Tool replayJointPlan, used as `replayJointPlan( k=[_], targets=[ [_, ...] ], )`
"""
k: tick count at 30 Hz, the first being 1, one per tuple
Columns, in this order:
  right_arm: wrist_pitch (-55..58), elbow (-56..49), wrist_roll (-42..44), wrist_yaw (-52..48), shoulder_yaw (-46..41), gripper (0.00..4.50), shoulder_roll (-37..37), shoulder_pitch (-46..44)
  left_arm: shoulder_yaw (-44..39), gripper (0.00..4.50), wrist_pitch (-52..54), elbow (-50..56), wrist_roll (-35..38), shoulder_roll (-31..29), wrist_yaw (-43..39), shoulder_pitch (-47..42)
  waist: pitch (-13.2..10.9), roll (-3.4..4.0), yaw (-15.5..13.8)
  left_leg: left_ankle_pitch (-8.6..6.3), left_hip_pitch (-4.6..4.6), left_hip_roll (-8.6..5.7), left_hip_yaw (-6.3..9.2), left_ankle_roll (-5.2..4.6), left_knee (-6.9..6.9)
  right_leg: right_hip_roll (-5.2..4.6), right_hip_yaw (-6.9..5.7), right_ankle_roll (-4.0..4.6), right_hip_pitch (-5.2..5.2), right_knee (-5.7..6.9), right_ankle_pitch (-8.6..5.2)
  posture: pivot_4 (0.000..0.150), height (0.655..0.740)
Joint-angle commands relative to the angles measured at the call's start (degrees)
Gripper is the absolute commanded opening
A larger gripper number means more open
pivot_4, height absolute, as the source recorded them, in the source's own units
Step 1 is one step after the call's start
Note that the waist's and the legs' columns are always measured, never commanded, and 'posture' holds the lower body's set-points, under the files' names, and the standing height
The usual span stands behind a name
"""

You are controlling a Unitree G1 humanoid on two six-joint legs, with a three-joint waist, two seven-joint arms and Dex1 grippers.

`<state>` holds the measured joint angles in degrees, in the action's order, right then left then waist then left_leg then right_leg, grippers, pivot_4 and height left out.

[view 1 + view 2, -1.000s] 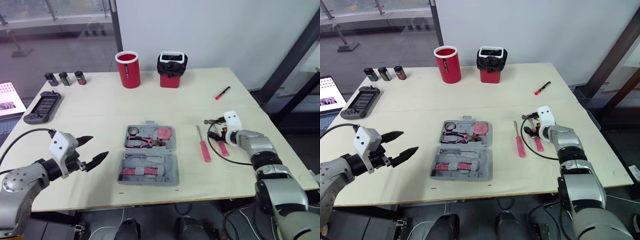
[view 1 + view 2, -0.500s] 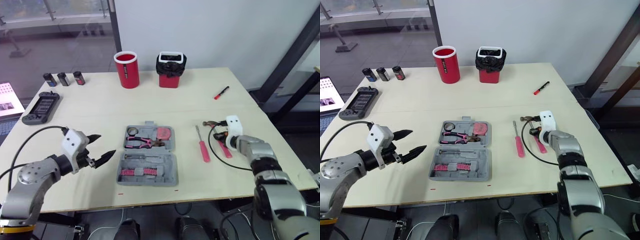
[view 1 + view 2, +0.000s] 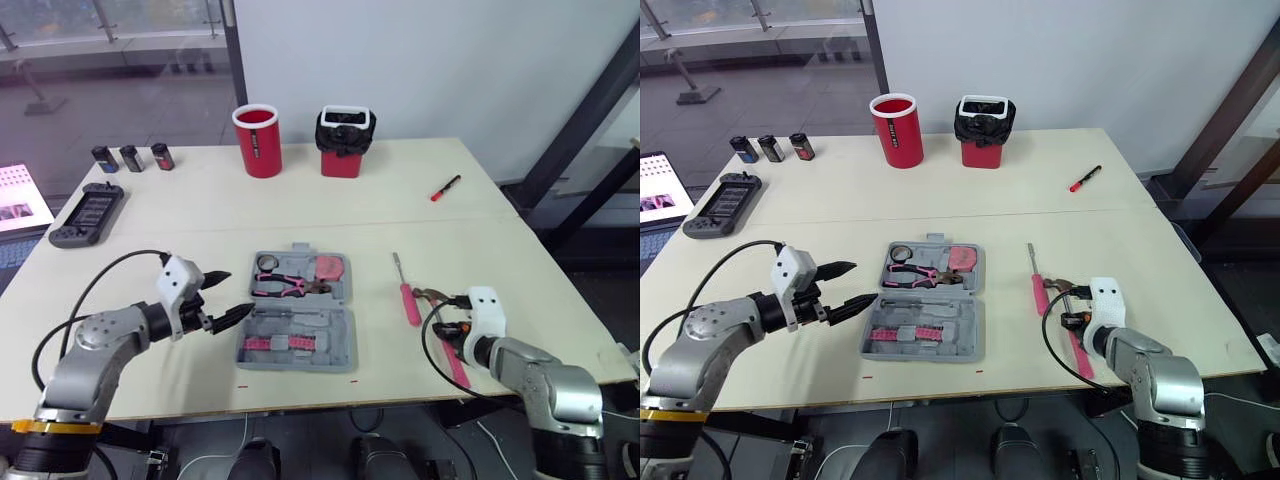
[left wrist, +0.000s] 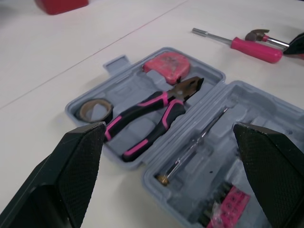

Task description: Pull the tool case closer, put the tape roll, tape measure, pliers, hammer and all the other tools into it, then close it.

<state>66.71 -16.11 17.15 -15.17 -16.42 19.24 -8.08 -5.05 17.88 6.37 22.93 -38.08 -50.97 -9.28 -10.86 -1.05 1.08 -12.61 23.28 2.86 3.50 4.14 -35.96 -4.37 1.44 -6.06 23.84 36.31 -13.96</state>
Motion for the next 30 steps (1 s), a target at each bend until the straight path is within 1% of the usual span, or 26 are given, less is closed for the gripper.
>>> replayJointPlan(
  k=[1,4,6,7,8,10,12,13,16,17,18,19,21,22,23,24,26,27,28,30],
  targets=[
    [2.1,-0.7,0.2,2.2,-1.2,0.52,-1.2,1.2,0.4,4.50,-1.2,0.9,-0.7,0.1,-0.4,-0.5,0.0,0.00,0.0,0.00,0.01,0.00,0.00,0.00,0.02,0.00,0.00,0.00,0.00,-0.01,0.00,0.150,0.7400],
    [2.0,0.0,0.1,3.3,-3.1,0.52,-0.9,0.3,0.2,4.50,-0.8,1.5,-0.6,0.1,0.0,0.0,0.0,0.00,-0.2,0.00,0.02,0.00,0.00,0.00,0.03,0.00,0.00,0.00,0.00,-0.05,0.00,0.150,0.7400],
    [2.3,0.4,0.4,3.5,-4.1,1.56,-0.3,-0.7,0.1,4.50,-0.7,2.1,-0.6,0.1,0.3,0.6,0.0,0.01,-0.3,0.00,0.04,0.00,0.00,0.00,-0.03,0.00,0.00,0.00,-0.01,-0.05,0.00,0.150,0.7400],
    [2.3,0.5,0.4,3.2,-4.1,1.89,0.3,-1.0,0.0,4.50,-0.7,2.3,-0.6,0.0,0.4,0.8,0.0,0.01,-0.3,0.00,0.05,-0.01,-0.01,0.00,-0.05,-0.01,0.02,0.00,-0.01,-0.06,0.00,0.150,0.7400],
    [2.2,0.5,0.6,3.1,-4.2,2.35,0.7,-1.5,-0.2,4.50,-0.6,2.5,-0.6,0.0,0.5,1.0,0.0,0.01,-0.3,0.00,0.05,-0.01,-0.01,0.00,-0.05,-0.02,0.02,0.00,-0.03,-0.08,0.01,0.150,0.7400],
    [2.8,0.4,1.3,2.1,-4.3,3.38,2.2,-3.0,-0.6,4.50,-0.5,2.9,-0.5,-0.2,0.8,1.6,0.0,0.03,-0.2,0.00,0.05,-0.01,-0.01,0.00,-0.05,-0.02,0.02,0.01,-0.03,-0.11,0.01,0.150,0.7400],
    [3.2,0.4,2.3,0.9,-4.5,4.30,4.0,-4.9,-0.9,4.50,-0.5,3.5,-0.5,-0.3,1.1,2.1,0.0,0.06,-0.1,0.00,0.07,-0.01,-0.01,0.00,-0.03,-0.02,0.02,0.01,0.00,-0.12,0.01,0.150,0.7400],
    [3.2,0.6,3.4,-0.4,-4.9,4.41,4.9,-6.2,-1.1,4.50,-0.4,3.9,-0.3,-0.3,1.3,2.3,0.0,0.07,-0.1,0.00,0.10,-0.01,-0.02,0.00,-0.03,-0.02,0.02,0.01,0.03,-0.11,0.01,0.150,0.7400],
    [1.5,2.0,6.5,-8.7,-1.9,4.41,11.8,-9.9,-2.1,4.50,-0.3,5.5,0.6,-0.3,1.4,3.3,-0.1,0.13,0.1,0.00,0.11,-0.01,-0.03,0.00,-0.01,-0.02,0.03,0.03,0.09,-0.11,0.03,0.150,0.7400],
    [-1.4,2.8,5.7,-13.0,1.5,4.41,16.2,-10.7,-2.3,4.50,-0.2,6.0,0.9,-0.3,1.4,3.5,-0.1,0.14,0.0,0.00,0.12,-0.01,-0.03,0.00,-0.01,-0.02,0.03,0.03,0.11,-0.10,0.03,0.150,0.7400],
    [-7.5,3.9,2.9,-19.5,7.0,4.41,22.9,-11.3,-2.5,4.50,-0.2,6.6,1.1,-0.3,1.2,3.7,-0.1,0.14,0.0,0.00,0.12,-0.01,-0.04,0.00,0.02,-0.02,0.03,0.03,0.11,-0.10,0.03,0.150,0.7400],
    [-12.0,4.9,0.8,-23.9,10.8,4.41,27.6,-11.8,-2.7,4.50,-0.2,7.0,1.3,-0.4,1.1,3.9,-0.2,0.28,0.0,0.00,0.11,-0.01,-0.04,-0.01,0.00,-0.02,0.02,0.02,0.11,-0.11,0.02,0.150,0.7400],
    [-32.1,9.2,-8.1,-30.9,18.3,4.41,36.1,-13.0,-3.0,4.50,0.2,7.6,1.5,-0.5,1.2,4.1,-0.2,0.32,0.0,0.00,0.16,-0.05,-0.14,-0.01,0.07,-0.12,0.06,0.02,0.17,-0.20,0.02,0.150,0.7400],
    [-40.8,12.1,-11.8,-34.3,21.5,4.41,39.2,-14.5,-3.2,4.50,0.4,8.0,1.6,-0.5,1.3,4.2,-0.2,0.31,0.0,-0.01,0.16,-0.05,-0.14,-0.01,0.04,-0.11,0.05,-0.03,0.15,-0.19,-0.01,0.150,0.7400],
    [-47.1,14.8,-14.2,-36.8,23.7,4.41,41.2,-15.8,-3.3,4.50,0.5,8.2,1.6,-0.5,1.5,4.2,-0.2,0.30,0.1,-0.01,0.16,-0.05,-0.15,-0.01,0.06,-0.10,0.05,-0.16,0.18,-0.21,-0.09,0.150,0.7400],
    [-53.6,17.9,-15.9,-40.3,25.8,4.41,42.5,-17.9,-3.5,4.50,0.6,8.5,1.6,-0.5,1.7,4.4,-0.2,0.29,0.1,-0.01,0.16,-0.04,-0.17,-0.01,0.08,-0.10,0.05,-0.24,0.20,-0.21,-0.13,0.150,0.7400],
    [-65.9,24.3,-19.6,-50.8,31.1,4.41,45.2,-22.6,-4.0,4.50,0.9,9.5,1.5,-0.5,2.5,5.3,-0.3,0.33,0.4,-0.01,0.16,-0.04,-0.17,-0.01,0.09,-0.09,0.05,-0.25,0.22,-0.20,-0.13,0.150,0.7400],
    [-73.5,28.0,-23.6,-52.4,33.9,4.41,46.0,-25.0,-4.2,4.50,1.1,9.9,1.6,-0.5,2.8,5.6,-0.3,0.32,0.8,-0.01,0.16,-0.04,-0.21,-0.01,0.09,-0.09,0.06,-0.27,0.24,-0.20,-0.12,0.150,0.7400],
    [-84.2,32.9,-29.2,-52.2,37.7,4.41,46.0,-28.4,-4.4,4.50,1.3,10.6,1.4,-0.6,3.3,6.4,-0.3,0.32,1.0,-0.01,0.16,-0.04,-0.21,-0.01,0.08,-0.09,0.06,-0.26,0.23,-0.19,-0.12,0.150,0.7400],
    [-96.1,40.4,-35.4,-52.1,41.9,4.41,44.7,-33.4,-4.5,4.50,1.8,11.4,1.2,-0.6,4.0,7.1,-0.3,0.32,1.4,-0.01,0.16,-0.04,-0.23,-0.01,0.09,-0.10,0.06,-0.26,0.23,-0.19,-0.11,0.150,0.7400]
  ],
)
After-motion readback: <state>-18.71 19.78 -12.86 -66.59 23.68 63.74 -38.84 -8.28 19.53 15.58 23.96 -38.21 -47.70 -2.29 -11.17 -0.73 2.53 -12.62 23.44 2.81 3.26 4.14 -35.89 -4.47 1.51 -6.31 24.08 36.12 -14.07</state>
